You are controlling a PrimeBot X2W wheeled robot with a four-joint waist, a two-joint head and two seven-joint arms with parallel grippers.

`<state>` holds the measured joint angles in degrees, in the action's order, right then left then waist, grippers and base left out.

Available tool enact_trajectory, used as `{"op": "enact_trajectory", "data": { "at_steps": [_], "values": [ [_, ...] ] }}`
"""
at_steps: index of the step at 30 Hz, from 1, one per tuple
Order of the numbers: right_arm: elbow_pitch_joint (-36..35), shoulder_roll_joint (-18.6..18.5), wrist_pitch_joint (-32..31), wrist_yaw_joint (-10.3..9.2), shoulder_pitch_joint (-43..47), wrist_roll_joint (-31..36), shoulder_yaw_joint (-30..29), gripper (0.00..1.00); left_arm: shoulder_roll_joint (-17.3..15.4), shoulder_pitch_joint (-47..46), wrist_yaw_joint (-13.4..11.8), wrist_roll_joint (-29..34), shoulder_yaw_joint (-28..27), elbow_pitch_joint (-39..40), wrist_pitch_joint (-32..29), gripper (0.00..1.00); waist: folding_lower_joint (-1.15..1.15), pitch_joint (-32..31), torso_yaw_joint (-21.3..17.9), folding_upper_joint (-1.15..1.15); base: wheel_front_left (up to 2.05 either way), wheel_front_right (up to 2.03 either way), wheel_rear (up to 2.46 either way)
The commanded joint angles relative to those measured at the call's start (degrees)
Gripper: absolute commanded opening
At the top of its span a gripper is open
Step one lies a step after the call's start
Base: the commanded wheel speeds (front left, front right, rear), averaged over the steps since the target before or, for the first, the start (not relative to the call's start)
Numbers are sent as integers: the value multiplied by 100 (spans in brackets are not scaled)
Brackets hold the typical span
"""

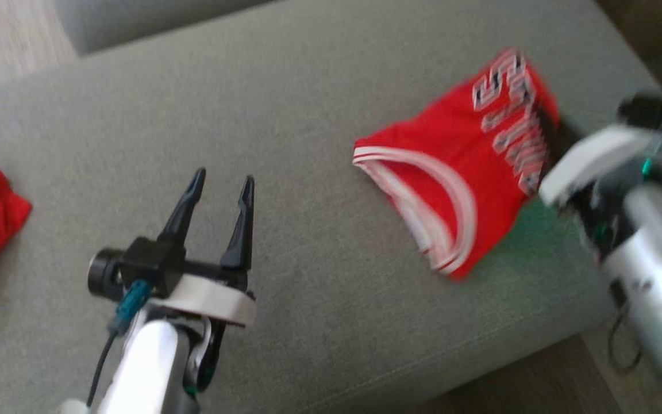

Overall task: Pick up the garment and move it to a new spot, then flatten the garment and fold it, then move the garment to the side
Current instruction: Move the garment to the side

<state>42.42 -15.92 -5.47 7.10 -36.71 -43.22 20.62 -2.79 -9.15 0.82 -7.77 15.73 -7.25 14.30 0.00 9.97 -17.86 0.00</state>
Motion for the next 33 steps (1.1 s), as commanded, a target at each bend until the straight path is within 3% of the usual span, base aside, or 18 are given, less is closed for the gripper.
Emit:
{"op": "enact_trajectory", "data": {
  "at_steps": [1,4,13,24,25,26,27,33],
  "values": [
    [-235,-175,121,39,-554,-129,125,0,-11,-347,2,102,-190,157,70,100,0,428,136,0,0,0,0],
    [-133,-365,204,39,-1077,-296,201,0,-28,-518,21,223,-175,115,70,100,0,790,276,0,0,0,0],
    [1193,-1072,708,39,-2336,-566,-46,0,-144,-855,0,447,-201,52,70,100,0,1508,422,0,0,0,0],
    [2734,-939,851,39,-2852,-340,-171,0,-169,-946,-21,488,-186,15,70,100,0,1607,348,0,0,0,0],
    [2825,-915,825,39,-2865,-301,-152,18,-165,-953,-18,482,-176,1,70,100,0,1585,359,0,0,0,0],
    [2885,-891,819,39,-2872,-261,-127,75,-159,-958,-17,472,-169,-8,70,100,0,1554,374,0,0,0,0],
    [2918,-881,882,39,-2883,-206,-97,100,-152,-958,-20,455,-168,-10,70,100,0,1516,394,0,0,0,0],
    [2844,-863,1622,39,-2838,216,219,100,-99,-832,-80,279,-249,51,70,100,0,1044,609,0,0,0,0]
  ]
}}
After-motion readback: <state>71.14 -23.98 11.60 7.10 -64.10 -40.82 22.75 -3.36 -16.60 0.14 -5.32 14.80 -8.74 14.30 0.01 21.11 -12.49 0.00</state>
